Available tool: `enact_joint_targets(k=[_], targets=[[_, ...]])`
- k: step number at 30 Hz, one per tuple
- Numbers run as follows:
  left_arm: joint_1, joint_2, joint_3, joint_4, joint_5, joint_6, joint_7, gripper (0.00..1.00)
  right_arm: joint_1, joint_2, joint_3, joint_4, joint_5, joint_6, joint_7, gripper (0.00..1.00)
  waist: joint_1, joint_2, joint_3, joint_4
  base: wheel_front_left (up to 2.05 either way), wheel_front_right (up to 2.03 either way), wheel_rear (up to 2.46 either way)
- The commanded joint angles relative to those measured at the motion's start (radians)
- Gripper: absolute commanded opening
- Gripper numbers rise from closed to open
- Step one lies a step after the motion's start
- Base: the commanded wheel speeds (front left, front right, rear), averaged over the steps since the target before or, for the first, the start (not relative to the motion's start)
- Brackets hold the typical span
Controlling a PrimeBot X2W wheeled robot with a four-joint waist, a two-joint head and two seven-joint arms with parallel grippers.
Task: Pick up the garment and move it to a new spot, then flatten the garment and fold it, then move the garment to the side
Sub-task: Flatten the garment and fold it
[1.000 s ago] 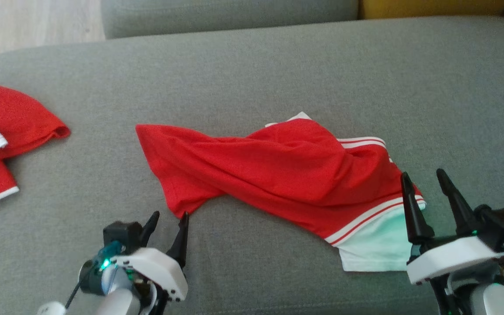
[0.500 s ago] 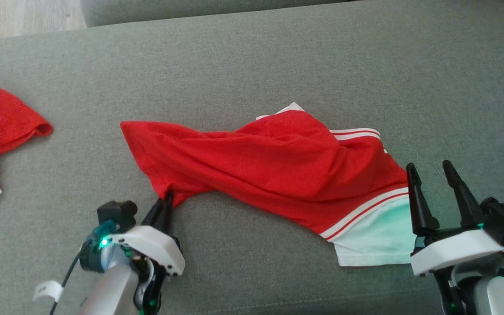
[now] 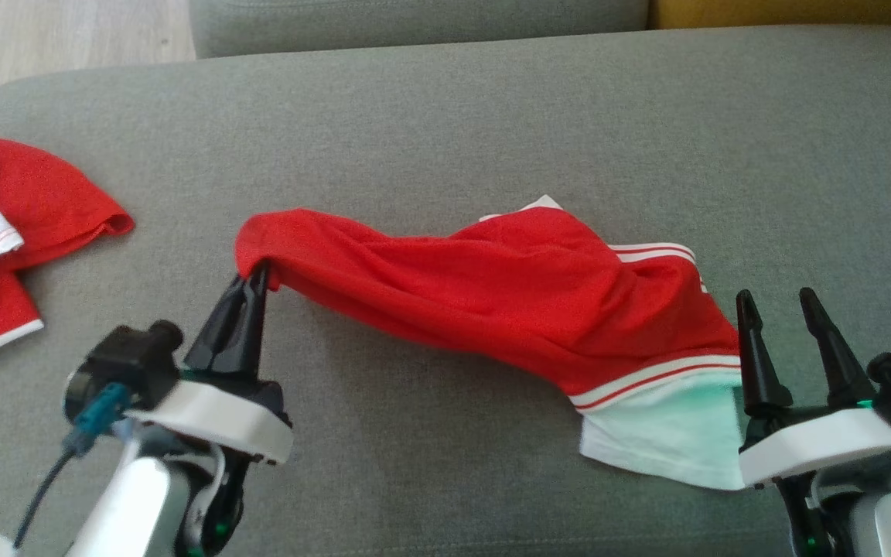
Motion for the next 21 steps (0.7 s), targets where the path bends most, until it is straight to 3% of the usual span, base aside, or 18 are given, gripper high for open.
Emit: enact_joint_targets(k=[1,4,8,14,16,17,21], targets=[[-0.009,0.035,0.055,-0.077,0.005,0.02,0.022,0.0,-0.013,-0.006,0.02,-0.031,0.009,-0.001,-0.012,1.0,0.0,-0.0001,-0.005,0.004,0.0,0.0,0.0],[0.056,0.05,0.068,-0.147,-0.017,0.053,0.093,0.0,-0.012,-0.006,0.02,-0.029,0.013,-0.001,-0.013,1.0,0.0,-0.0001,-0.007,0.005,0.0,0.0,0.0],[0.144,0.041,0.074,-0.132,-0.088,0.068,0.169,0.0,-0.018,-0.006,0.016,-0.026,0.017,-0.001,-0.015,1.0,0.0,-0.0001,0.002,0.003,0.0,0.0,0.0],[0.148,0.008,0.082,0.03,-0.17,0.023,0.156,0.0,-0.03,-0.006,0.011,-0.019,0.022,-0.001,-0.018,1.0,0.0,-0.0001,0.019,0.005,0.0,0.0,0.0],[0.128,0.0,0.085,0.084,-0.179,0.014,0.144,0.51,-0.033,-0.006,0.011,-0.017,0.019,-0.001,-0.017,1.0,0.0,-0.0001,0.021,0.004,0.0,0.0,0.0],[0.118,-0.001,0.088,0.107,-0.179,0.014,0.136,1.0,-0.035,-0.006,0.011,-0.016,0.016,-0.001,-0.016,1.0,0.0,-0.0001,0.021,0.003,0.0,0.0,0.0],[0.095,-0.008,0.102,0.149,-0.168,0.021,0.081,1.0,-0.041,-0.006,0.006,-0.018,0.006,-0.001,-0.015,1.0,0.0,-0.0001,0.013,-0.002,0.0,0.0,0.0]])
